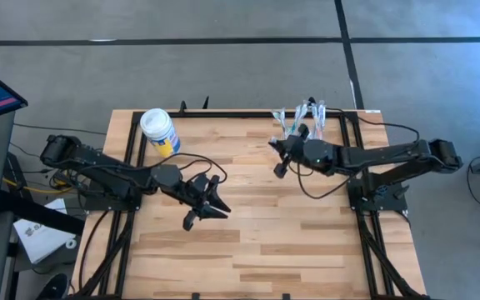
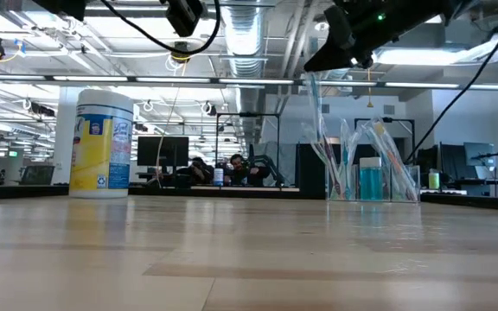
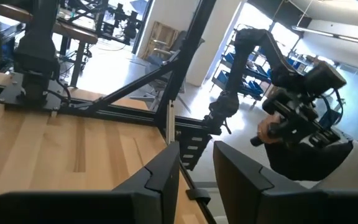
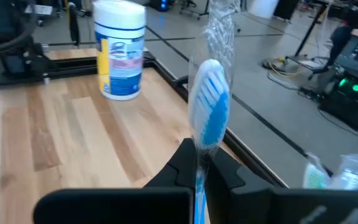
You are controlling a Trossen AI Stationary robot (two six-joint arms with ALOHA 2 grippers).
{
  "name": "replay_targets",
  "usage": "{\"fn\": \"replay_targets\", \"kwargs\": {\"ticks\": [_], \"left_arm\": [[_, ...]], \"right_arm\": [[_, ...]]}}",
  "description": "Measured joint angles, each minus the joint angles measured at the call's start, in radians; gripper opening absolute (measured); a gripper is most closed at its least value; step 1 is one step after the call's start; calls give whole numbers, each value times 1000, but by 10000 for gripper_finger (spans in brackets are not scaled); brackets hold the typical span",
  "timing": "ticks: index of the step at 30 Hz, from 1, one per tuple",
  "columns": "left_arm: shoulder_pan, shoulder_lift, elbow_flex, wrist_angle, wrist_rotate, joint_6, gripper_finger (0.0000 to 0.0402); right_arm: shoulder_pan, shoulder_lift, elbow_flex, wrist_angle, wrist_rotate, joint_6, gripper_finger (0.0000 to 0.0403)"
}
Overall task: Pick & Place toothbrushing station
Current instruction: Put the blue toothbrush into the left transparent organizer
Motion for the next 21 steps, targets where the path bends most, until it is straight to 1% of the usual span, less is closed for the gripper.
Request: {"fn": "replay_targets", "kwargs": {"ticks": [4,10,13,17,21], "left_arm": [[-16,0,0,0,-27,1,94],[-39,0,0,0,-36,6,94],[-52,0,0,0,-37,29,94],[-57,0,0,0,-47,31,94],[-57,0,0,-1,-78,31,94]], "right_arm": [[-33,-29,0,-14,-1,10,0],[-104,-61,-9,-61,-45,37,0],[-134,-93,-70,-10,-80,46,0],[-167,-152,-146,56,-82,41,0],[-204,-203,-180,58,-78,41,0]]}}
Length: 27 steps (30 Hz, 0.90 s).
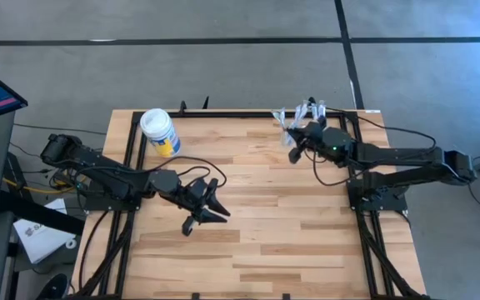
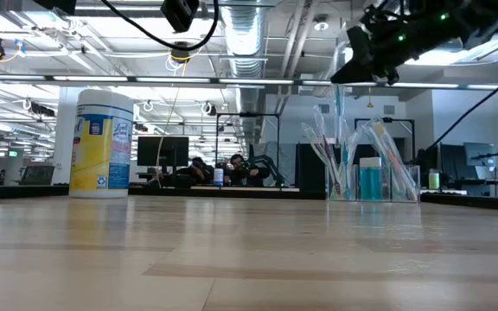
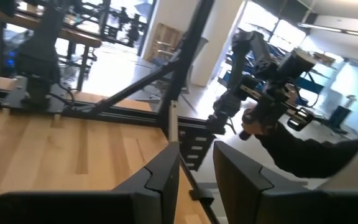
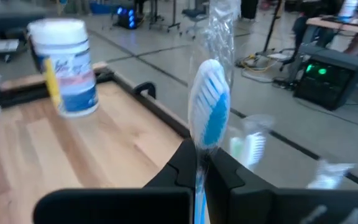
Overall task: Pick & Place toothbrushing station
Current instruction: Put the blue toothbrush into the left transparent organizer
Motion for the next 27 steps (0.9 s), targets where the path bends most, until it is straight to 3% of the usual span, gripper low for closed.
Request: {"fn": "replay_targets", "kwargs": {"ticks": [6,14,27], "left_arm": [[0,0,0,0,-21,13,94],[0,0,0,0,-37,21,94],[-5,0,0,0,-37,22,94]], "right_arm": [[-63,-48,-46,13,1,18,0],[-138,-24,-96,140,-1,19,0],[-216,-24,-158,207,-29,50,0]]}}
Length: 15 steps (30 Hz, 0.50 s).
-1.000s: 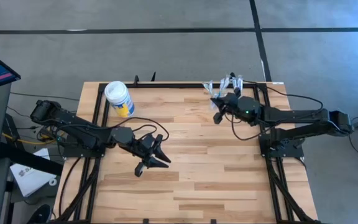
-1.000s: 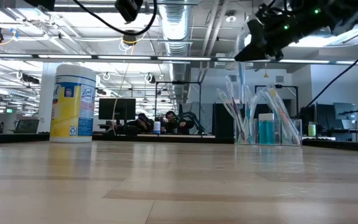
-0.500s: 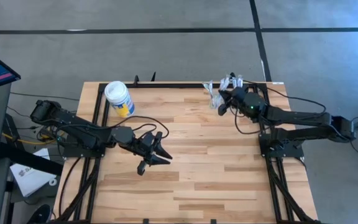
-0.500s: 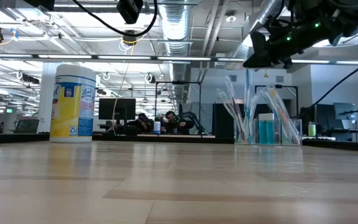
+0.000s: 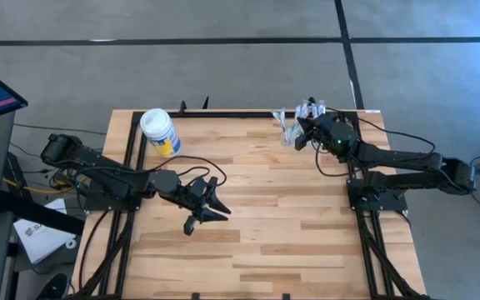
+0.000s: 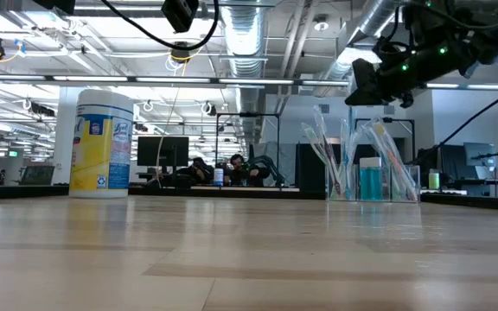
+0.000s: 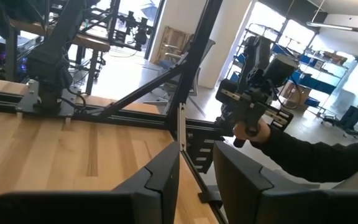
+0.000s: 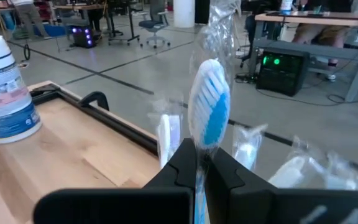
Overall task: Pick & Place toothbrushing station
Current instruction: Put the blue toothbrush into the left transparent organizer
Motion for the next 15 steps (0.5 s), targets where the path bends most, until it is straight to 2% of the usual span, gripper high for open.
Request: {"fn": "replay_targets", "kwargs": {"ticks": [9,15], "left_arm": [[0,0,0,0,0,7,94],[0,0,0,0,-11,8,94]], "right_arm": [[-53,0,-82,105,-51,47,0],[-72,0,-87,113,-58,51,0]]}}
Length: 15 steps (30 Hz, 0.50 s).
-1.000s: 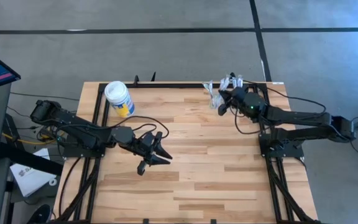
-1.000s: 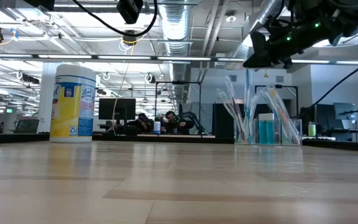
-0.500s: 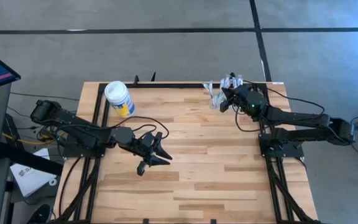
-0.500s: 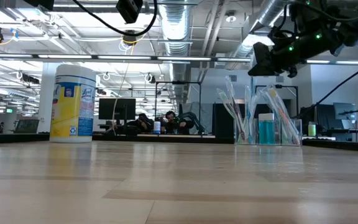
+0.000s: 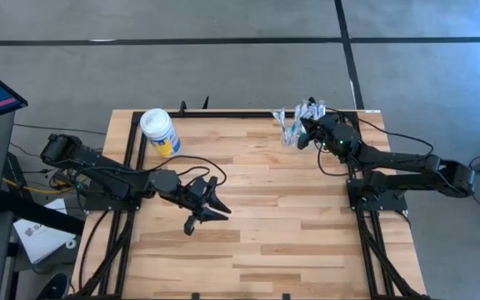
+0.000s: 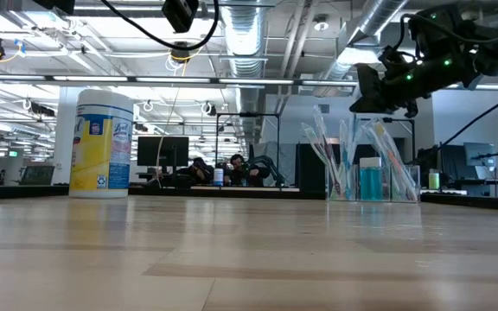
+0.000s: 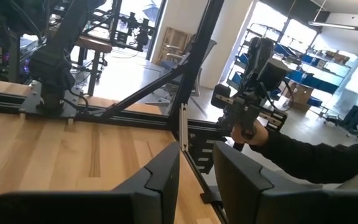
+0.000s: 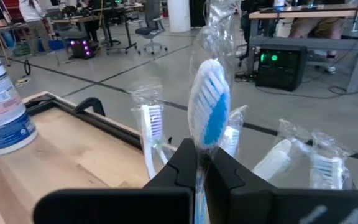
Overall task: Pick & Place toothbrushing station
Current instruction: Put the blue toothbrush into the left transparent organizer
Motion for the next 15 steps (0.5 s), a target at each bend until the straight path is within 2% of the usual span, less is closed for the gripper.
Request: {"fn": "replay_targets", "kwargs": {"ticks": [8,15], "left_arm": [[0,0,0,-1,-9,0,94],[0,0,0,-3,-10,0,94]], "right_arm": [[0,79,-1,19,-9,13,0],[-12,217,-1,147,-44,20,0]]}}
